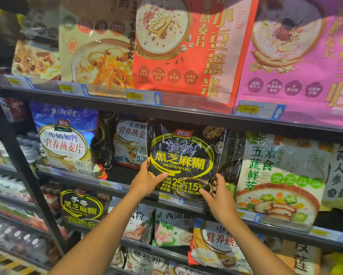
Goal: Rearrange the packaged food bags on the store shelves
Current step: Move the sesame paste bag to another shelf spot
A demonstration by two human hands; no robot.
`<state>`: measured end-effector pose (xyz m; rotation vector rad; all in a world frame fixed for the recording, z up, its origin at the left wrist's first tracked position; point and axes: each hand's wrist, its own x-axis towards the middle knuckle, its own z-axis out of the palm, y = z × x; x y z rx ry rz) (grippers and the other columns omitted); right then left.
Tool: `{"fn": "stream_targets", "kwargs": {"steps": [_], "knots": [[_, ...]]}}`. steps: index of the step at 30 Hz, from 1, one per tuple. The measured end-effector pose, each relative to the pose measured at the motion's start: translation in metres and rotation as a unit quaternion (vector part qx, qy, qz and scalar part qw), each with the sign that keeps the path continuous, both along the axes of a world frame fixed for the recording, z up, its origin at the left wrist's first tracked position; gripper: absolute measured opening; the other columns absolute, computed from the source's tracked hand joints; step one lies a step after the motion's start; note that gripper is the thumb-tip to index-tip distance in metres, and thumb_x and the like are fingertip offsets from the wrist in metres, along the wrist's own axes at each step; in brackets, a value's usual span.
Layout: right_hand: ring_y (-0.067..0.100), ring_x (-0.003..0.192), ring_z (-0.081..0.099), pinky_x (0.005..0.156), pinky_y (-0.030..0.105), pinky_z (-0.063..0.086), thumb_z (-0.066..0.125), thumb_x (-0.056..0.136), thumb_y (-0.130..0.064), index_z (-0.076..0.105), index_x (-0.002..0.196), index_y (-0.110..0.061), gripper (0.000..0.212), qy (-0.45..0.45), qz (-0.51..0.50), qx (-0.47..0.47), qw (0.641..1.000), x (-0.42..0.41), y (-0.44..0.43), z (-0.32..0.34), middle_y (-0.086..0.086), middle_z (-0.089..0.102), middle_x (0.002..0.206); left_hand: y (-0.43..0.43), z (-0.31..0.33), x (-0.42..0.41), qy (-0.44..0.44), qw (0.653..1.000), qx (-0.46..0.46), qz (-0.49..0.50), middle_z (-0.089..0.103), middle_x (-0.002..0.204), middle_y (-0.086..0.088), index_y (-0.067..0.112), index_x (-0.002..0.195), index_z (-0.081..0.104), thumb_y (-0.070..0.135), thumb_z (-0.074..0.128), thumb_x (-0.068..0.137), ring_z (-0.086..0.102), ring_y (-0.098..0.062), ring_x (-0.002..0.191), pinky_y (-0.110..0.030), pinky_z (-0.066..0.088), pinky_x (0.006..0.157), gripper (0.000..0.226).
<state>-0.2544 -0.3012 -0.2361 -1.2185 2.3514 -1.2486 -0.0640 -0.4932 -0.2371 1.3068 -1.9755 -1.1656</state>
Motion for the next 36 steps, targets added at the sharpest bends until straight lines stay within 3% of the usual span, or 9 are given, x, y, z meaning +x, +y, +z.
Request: {"fn": "stream_targets", "kwargs": {"steps": [17, 21, 26, 31, 36], "knots": [[0.024, 0.136, 0.055, 0.107, 0.042, 0.050, 0.074, 0.093, -0.034, 0.027, 0.160, -0.018, 0.083, 0.012, 0.000, -0.010, 1.000, -0.001, 0.001, 0.000, 0.008, 0.057, 0.149, 0.000, -0.001, 0.001, -0.004, 1.000, 0.001, 0.008, 0.054, 0.153, 0.006, 0.037, 0.157, 0.028, 0.088, 0.071, 0.059, 0.053, -0.026, 0.139, -0.055, 0.045, 0.112, 0.118], [0.021, 0.136, 0.055, 0.107, 0.039, 0.049, 0.075, 0.093, -0.033, 0.029, 0.159, -0.019, 0.082, 0.013, -0.003, -0.016, 1.000, 0.001, 0.001, 0.001, 0.006, 0.057, 0.149, 0.003, 0.001, 0.001, 0.009, 1.000, -0.001, 0.010, 0.051, 0.156, 0.006, 0.035, 0.157, 0.030, 0.082, 0.075, 0.065, 0.051, -0.026, 0.141, -0.054, 0.044, 0.114, 0.113], [0.021, 0.132, 0.060, 0.105, 0.040, 0.053, 0.077, 0.091, -0.029, 0.036, 0.156, -0.020, 0.077, 0.015, -0.013, -0.031, 0.999, 0.003, 0.000, 0.003, 0.004, 0.064, 0.141, 0.004, 0.001, 0.004, 0.028, 0.999, 0.000, 0.018, 0.056, 0.151, 0.008, 0.035, 0.153, 0.037, 0.088, 0.071, 0.053, 0.056, -0.023, 0.136, -0.053, 0.046, 0.112, 0.118], [0.022, 0.120, 0.066, 0.091, 0.032, 0.053, 0.077, 0.091, -0.026, 0.041, 0.153, -0.021, 0.072, 0.023, -0.013, -0.045, 0.999, 0.004, -0.002, 0.007, 0.002, 0.071, 0.127, 0.011, 0.010, 0.004, 0.044, 0.998, -0.012, 0.037, 0.054, 0.152, 0.006, 0.032, 0.152, 0.039, 0.070, 0.079, 0.075, 0.052, -0.027, 0.140, -0.049, 0.044, 0.113, 0.095], [0.021, 0.118, 0.067, 0.087, 0.027, 0.048, 0.077, 0.091, -0.029, 0.040, 0.154, -0.021, 0.073, 0.024, -0.012, -0.048, 0.998, 0.006, -0.007, 0.011, 0.001, 0.071, 0.129, 0.011, 0.019, 0.005, 0.049, 0.997, -0.025, 0.045, 0.046, 0.161, -0.001, 0.025, 0.160, 0.031, 0.059, 0.078, 0.083, 0.045, -0.029, 0.146, -0.046, 0.041, 0.112, 0.096]]}}
